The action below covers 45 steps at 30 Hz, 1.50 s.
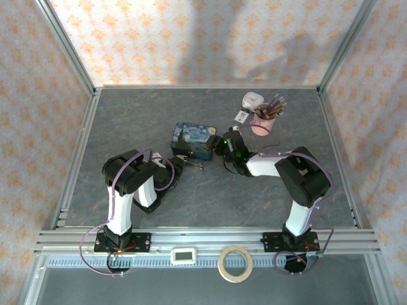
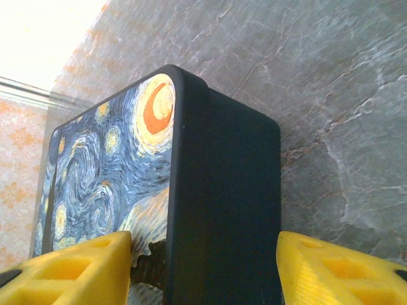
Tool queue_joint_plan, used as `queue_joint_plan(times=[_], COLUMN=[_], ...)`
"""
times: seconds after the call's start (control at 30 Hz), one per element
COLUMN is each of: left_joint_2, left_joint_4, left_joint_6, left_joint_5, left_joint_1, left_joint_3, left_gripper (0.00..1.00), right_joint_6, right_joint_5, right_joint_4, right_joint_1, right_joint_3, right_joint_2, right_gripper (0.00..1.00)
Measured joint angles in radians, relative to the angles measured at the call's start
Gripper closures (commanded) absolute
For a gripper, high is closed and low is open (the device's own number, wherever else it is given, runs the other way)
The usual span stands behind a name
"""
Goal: Unlock a padlock with a key
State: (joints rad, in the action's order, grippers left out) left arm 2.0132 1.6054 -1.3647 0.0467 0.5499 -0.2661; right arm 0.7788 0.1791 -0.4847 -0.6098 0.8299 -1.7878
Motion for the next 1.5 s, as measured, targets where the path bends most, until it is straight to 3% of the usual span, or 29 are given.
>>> queue_joint_plan(times=[0.3,0.47,0.53,0.63,0.83,1.1,1.3,1.5], left_joint_2=[-0.028,-0.116,-0.174,-0.281,-0.566,-0.878,-0.875,-0.719], left_joint_4=[-0.002,-0.028,-0.055,-0.126,-0.473,-1.077,-1.322,-1.384], left_joint_6=[-0.003,0.008,0.021,0.049,0.153,0.368,0.443,0.473], left_joint_5=[0.019,0.014,0.008,-0.013,-0.063,-0.093,-0.152,-0.202], left_joint_1=[0.000,0.000,0.000,0.000,0.000,0.012,0.068,0.193], left_joint_3=[0.036,0.075,0.081,0.086,0.066,-0.057,-0.100,-0.155], left_gripper=[1.00,1.00,1.00,1.00,1.00,1.00,1.00,1.00], right_joint_6=[-0.027,-0.079,-0.109,-0.167,-0.284,-0.380,-0.407,-0.418], right_joint_5=[-0.017,-0.018,-0.016,-0.016,-0.090,-0.327,-0.443,-0.476], right_joint_4=[0.041,0.076,0.078,0.097,0.182,0.249,0.308,0.314], right_joint_1=[0.000,0.000,0.000,0.000,0.000,0.024,0.051,0.051], right_joint_3=[0.033,0.074,0.089,0.093,0.094,-0.034,-0.111,-0.112], right_joint_2=[0.000,0.000,0.002,0.036,0.190,0.408,0.435,0.435], right_gripper=[0.40,0.33,0.27,0.01,0.00,0.00,0.00,0.00])
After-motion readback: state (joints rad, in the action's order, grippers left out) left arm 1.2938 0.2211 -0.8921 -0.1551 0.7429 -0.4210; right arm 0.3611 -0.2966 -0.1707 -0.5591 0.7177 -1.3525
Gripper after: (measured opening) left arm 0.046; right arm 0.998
